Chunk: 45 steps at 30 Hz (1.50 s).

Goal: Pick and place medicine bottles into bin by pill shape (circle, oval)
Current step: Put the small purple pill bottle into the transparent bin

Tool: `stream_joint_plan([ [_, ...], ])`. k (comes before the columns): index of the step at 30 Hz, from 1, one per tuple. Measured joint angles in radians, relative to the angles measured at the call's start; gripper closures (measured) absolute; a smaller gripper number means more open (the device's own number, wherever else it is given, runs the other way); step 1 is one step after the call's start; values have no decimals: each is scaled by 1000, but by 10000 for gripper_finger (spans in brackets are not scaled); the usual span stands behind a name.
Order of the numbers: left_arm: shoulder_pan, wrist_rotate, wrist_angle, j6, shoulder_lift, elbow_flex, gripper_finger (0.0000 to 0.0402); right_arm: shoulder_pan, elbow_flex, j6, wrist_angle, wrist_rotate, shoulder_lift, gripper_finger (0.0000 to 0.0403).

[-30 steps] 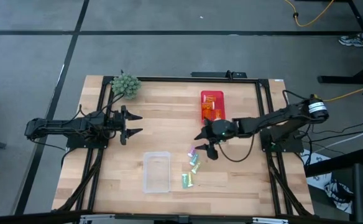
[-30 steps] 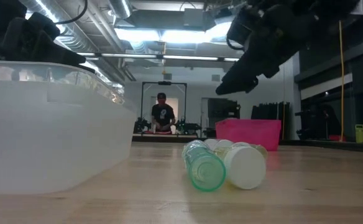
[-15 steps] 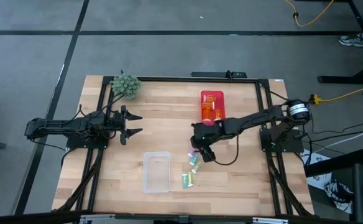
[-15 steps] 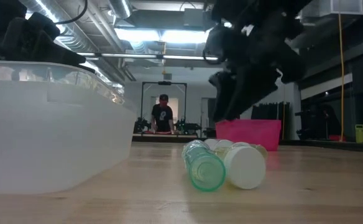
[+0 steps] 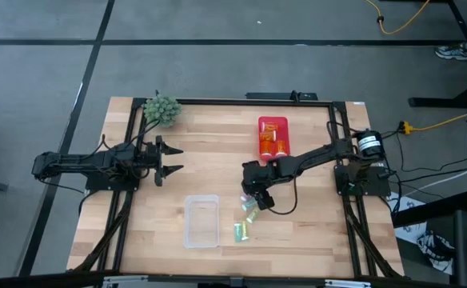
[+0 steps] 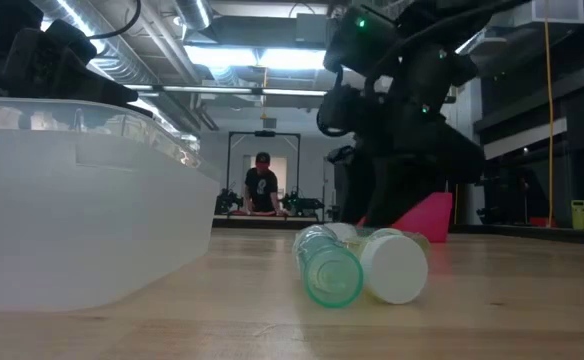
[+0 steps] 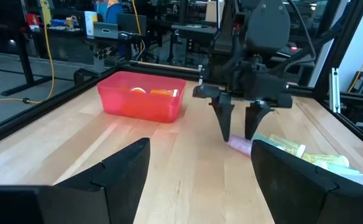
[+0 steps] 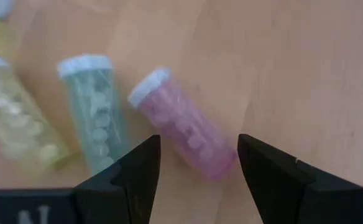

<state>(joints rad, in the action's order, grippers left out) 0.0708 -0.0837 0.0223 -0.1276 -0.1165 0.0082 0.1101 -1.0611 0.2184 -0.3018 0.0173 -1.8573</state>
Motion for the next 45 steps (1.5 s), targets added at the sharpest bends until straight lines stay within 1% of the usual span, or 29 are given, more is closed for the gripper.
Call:
stream_joint_plan([
  [6, 0, 0, 0, 0, 0, 0, 129, 0, -1, 0, 0, 4, -28, 186],
  [21, 0, 0, 0, 0, 0, 0, 129, 1, 0, 26, 47, 9, -32, 188],
  [25, 0, 0, 0, 0, 0, 0, 129, 2, 0, 4, 48, 11, -33, 207],
  [30, 0, 0, 0, 0, 0, 0, 129, 3, 1, -9, 45, 13, -33, 254],
  [35, 0, 0, 0, 0, 0, 0, 129, 2, 1, -81, 51, 10, -33, 291],
  [37, 0, 0, 0, 0, 0, 0, 129, 2, -1, -106, 51, 0, -33, 298],
  [40, 0, 0, 0, 0, 0, 0, 129, 2, -30, -111, 17, -51, -34, 300],
  [45, 0, 0, 0, 0, 0, 0, 129, 3, -131, -136, 11, -139, -34, 298],
])
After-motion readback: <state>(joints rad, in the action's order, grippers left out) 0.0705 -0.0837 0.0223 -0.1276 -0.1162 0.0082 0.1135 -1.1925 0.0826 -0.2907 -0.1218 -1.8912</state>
